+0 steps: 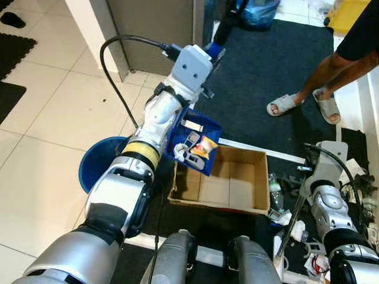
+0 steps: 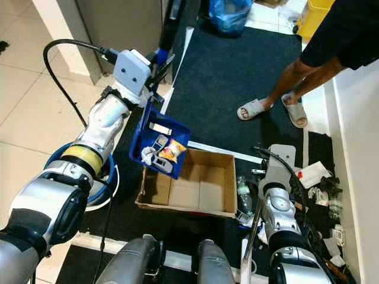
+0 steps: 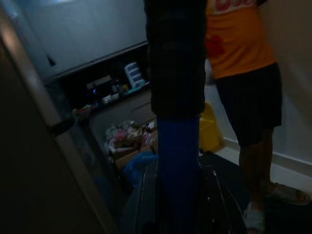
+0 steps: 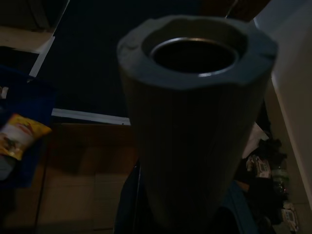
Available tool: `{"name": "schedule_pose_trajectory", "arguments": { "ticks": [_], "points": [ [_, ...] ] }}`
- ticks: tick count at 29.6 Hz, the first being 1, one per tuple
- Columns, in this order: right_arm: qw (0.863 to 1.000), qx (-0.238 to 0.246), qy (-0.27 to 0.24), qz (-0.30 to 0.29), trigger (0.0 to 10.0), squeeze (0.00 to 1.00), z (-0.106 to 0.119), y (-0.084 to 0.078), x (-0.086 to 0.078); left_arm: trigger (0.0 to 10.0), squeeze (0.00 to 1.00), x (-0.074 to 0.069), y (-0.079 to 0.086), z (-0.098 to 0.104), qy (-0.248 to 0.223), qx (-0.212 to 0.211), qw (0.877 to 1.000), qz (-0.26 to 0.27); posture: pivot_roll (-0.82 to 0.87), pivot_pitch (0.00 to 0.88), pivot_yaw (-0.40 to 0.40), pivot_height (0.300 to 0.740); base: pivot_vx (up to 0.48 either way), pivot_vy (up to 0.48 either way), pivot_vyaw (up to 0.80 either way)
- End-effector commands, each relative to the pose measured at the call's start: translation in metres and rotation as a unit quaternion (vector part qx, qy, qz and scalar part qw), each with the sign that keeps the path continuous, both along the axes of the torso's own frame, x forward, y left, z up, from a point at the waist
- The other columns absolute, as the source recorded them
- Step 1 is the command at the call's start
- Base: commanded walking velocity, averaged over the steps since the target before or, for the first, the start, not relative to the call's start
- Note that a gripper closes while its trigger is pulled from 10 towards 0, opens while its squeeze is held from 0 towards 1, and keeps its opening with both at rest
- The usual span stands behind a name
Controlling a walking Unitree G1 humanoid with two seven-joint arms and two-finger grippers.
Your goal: Sweep floor
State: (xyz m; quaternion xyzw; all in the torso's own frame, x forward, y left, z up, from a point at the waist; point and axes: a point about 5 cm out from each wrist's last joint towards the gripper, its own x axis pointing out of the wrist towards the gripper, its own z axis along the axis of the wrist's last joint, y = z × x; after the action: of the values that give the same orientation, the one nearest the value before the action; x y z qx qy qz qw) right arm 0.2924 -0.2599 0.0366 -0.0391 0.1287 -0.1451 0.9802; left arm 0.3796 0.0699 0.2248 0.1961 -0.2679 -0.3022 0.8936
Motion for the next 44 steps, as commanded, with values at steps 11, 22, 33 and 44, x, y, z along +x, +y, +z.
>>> {"name": "schedule_pose_trajectory", "arguments": {
  "ticks": [11,22,33,44],
  "points": [
    [0.999,0.025,0.03,-0.015,10.0,0.0,-0.02,0.003,-0.017,10.0,0.0,-0.018,-0.03,0.007,-0.13,0.147,0.977,-0.081,0.13,0.212,0.052,0.74,0.0,0.0,0.0],
    [0.999,0.028,0.03,-0.015,10.0,0.0,-0.021,0.005,-0.018,10.0,0.0,-0.023,-0.038,-0.002,-0.113,0.116,0.982,-0.093,0.13,0.214,0.058,0.74,0.0,0.0,0.0],
    [0.999,0.028,0.029,-0.016,10.0,0.0,-0.02,0.006,-0.017,10.0,0.0,-0.033,-0.046,-0.014,-0.117,0.124,0.978,-0.12,0.13,0.211,0.059,0.74,0.0,0.0,0.0],
    [0.999,0.032,0.025,-0.014,10.0,0.0,-0.018,0.009,-0.012,10.0,0.0,-0.05,-0.06,-0.022,-0.179,0.199,0.946,-0.181,0.14,0.194,0.059,0.74,0.0,0.0,0.0]
  ]
}}
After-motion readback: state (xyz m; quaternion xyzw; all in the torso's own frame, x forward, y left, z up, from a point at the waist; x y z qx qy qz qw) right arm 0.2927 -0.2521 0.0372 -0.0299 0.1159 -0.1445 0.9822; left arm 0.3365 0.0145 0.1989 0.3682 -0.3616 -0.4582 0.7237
